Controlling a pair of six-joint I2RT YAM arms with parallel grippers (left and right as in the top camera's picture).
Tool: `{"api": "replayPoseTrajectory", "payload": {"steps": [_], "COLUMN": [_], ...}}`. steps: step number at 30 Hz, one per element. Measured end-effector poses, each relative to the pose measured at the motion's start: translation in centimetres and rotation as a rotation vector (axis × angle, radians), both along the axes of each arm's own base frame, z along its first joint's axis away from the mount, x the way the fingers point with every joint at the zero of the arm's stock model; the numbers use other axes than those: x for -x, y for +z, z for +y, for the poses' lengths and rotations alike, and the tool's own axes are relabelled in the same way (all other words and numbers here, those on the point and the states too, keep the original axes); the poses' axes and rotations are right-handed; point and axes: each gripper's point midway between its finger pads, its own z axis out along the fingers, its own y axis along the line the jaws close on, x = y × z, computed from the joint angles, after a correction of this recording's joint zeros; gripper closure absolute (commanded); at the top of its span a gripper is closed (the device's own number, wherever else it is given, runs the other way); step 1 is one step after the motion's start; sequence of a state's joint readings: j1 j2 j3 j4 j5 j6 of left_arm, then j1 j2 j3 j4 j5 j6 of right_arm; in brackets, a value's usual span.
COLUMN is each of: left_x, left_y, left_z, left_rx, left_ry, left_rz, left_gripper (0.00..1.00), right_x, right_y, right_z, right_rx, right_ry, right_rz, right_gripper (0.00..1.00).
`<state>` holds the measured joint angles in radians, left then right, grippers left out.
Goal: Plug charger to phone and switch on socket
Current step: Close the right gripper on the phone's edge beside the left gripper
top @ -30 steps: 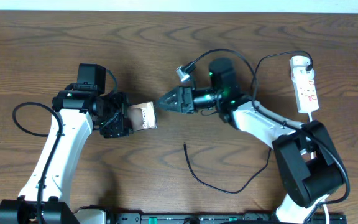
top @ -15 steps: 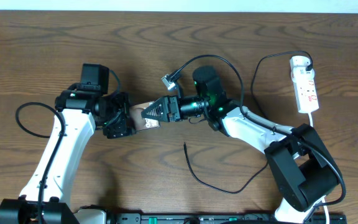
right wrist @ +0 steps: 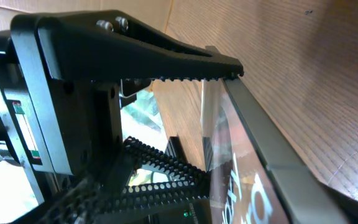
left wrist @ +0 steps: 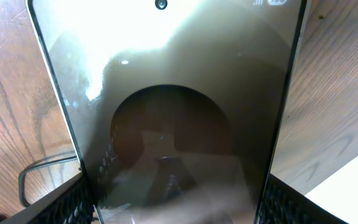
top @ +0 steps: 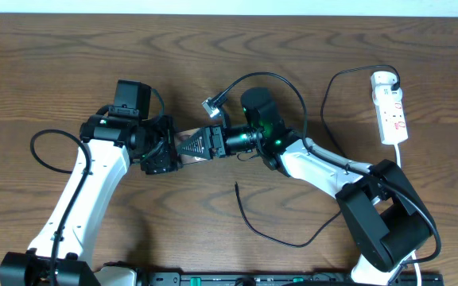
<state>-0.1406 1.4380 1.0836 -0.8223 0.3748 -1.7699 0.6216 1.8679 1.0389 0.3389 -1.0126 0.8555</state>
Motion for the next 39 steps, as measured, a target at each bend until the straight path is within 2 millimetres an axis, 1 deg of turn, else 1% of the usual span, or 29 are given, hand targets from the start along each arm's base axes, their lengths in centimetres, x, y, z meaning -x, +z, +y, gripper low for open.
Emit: {"api": "replayPoseTrajectory", "payload": {"steps": [5, 11, 19, 24, 27, 34, 39], "left_x": [0.0, 0.0, 0.0, 0.0, 0.0, 0.0, 0.1], "left_y": [0.0, 0.0, 0.0, 0.0, 0.0, 0.0, 0.0], "left_z": [0.0, 0.0, 0.0, 0.0, 0.0, 0.0, -0.4], "left_rx": [0.002, 0.002, 0.002, 0.002, 0.002, 0.002, 0.002], "left_ry": [0.007, 0.007, 0.006, 0.006, 0.006, 0.006, -0.008], "left_rz": [0.002, 0.002, 0.002, 0.002, 0.002, 0.002, 0.002], "left_gripper": [0.93, 0.93, 0.93, 0.93, 0.93, 0.93, 0.93], "right_x": [-0.1, -0.1, 0.0, 0.3, 0.4, 0.3, 0.3], "right_y": [0.0, 0.0, -0.4, -1.1, -1.4, -1.4, -1.6], "right_z": [0.0, 0.0, -0.1, -0.3, -0.4, -0.5, -0.5], "right_rx": [0.002, 0.003, 0.018, 0.045, 0.058, 0.060, 0.066], "right_ry": [-0.005, -0.008, -0.011, -0.010, -0.011, -0.013, -0.017], "right_rz": [0.002, 0.000, 0.018, 0.048, 0.058, 0.058, 0.058], "right_gripper": [0.28, 0.43, 0.44, 0.50, 0.54, 0.56, 0.59]}}
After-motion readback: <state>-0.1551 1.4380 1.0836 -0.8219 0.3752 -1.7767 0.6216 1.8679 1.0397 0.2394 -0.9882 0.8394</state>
